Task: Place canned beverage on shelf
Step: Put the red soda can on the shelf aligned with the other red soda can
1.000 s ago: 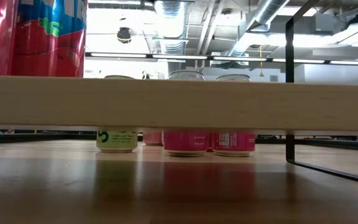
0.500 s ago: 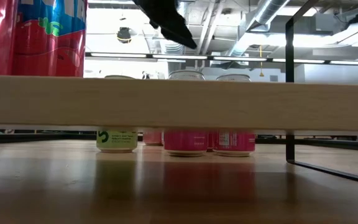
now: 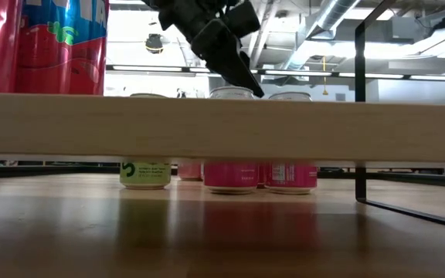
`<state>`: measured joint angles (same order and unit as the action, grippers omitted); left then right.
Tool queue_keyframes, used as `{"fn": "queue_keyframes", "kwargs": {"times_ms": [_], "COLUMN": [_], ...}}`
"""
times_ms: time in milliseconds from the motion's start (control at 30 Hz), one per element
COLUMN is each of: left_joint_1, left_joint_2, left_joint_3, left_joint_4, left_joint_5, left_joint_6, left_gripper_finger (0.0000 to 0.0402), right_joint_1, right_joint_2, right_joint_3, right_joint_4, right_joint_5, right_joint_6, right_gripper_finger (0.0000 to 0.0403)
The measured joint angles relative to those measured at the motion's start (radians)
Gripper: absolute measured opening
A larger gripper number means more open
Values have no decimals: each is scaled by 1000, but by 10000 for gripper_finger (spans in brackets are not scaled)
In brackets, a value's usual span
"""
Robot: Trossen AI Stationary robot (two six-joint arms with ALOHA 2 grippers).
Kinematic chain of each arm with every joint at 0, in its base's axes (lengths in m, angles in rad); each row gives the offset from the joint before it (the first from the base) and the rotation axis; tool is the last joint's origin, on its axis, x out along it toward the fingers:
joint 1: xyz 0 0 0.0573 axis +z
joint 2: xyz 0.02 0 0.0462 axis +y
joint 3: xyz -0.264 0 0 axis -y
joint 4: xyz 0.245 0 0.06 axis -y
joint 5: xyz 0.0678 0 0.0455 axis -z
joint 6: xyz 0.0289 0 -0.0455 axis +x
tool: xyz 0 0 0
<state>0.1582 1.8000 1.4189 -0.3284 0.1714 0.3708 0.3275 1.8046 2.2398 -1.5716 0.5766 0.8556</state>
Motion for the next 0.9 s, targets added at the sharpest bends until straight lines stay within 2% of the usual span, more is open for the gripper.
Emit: {"fn": "queue_keyframes", "kwargs": {"times_ms": [433, 667, 900], "left_joint_1": [11, 11, 11], "left_joint_2": [98, 92, 50], "left_joint_3": [0, 0, -1], "left_joint_4": [13, -27, -117], "left_joint_5": [26, 27, 25], "left_joint_6": [-5, -49, -106], "left_gripper_finger": [320, 272, 272], "right_joint_1": [0, 1, 2], "right_joint_2": [0, 0, 0], "right_joint_3": [0, 0, 0], "right_joint_4": [0, 0, 0], "right_joint_5": [-1, -2, -2], "right_joint_6": [-42, -50, -61], "right_gripper_finger": [310, 310, 310]}}
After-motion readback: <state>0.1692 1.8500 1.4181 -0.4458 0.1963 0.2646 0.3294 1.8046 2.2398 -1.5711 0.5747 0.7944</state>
